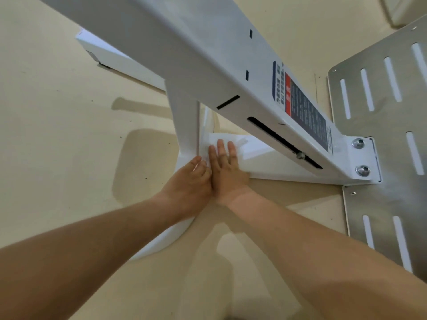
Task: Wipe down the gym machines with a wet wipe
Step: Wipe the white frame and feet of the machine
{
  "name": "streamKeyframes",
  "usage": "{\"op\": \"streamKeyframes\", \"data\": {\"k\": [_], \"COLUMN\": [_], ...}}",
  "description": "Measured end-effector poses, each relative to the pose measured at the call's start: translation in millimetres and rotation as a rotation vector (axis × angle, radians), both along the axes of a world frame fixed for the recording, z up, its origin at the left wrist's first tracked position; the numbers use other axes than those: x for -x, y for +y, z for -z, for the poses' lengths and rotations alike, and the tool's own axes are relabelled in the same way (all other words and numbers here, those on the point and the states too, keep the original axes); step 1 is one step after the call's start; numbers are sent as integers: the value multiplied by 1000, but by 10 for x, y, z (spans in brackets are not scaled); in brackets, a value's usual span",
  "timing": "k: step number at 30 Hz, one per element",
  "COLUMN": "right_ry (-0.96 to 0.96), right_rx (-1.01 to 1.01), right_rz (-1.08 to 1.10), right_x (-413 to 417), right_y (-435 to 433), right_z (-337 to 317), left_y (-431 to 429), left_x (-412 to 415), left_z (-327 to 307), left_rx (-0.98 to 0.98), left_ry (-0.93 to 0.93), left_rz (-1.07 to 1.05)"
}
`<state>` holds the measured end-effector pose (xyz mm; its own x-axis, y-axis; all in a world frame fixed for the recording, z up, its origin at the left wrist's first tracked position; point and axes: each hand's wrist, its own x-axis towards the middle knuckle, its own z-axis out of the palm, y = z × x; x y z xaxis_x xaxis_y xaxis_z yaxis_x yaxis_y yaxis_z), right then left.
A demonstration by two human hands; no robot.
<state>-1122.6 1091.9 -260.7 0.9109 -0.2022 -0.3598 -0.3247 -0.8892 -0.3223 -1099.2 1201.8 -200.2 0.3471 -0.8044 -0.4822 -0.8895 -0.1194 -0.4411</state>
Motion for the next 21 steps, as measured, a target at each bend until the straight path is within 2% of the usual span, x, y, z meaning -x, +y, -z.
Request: {"op": "streamKeyframes", "data": {"k": [2,4,7,11,13,18,21], "right_ry": [-63,-19,54,-206,-307,-268,-115], "right_rx": [69,104,208,-1,-47,-139,-333], "right_rz": [-58,67,186,365,438,644,1047], "right_x": [227,440,767,1012,1036,1134,1243], "right_y": [-26,-219,-505,-708,-805,-762,-801], "right_z": [50,63,34,186,249,111,-284], "left_y": [9,-30,-226,-463,-469,-404,-465], "left_x": [5,32,60,188,216,245,312], "left_z": [0,37,68,77,4,-358,-715], "left_rx": [45,34,-10,13,31,-7,102], "left_ry": [-22,-46,50,225,262,239,320], "left_rz": [26,11,-105,-302,-312,-272,-415]}}
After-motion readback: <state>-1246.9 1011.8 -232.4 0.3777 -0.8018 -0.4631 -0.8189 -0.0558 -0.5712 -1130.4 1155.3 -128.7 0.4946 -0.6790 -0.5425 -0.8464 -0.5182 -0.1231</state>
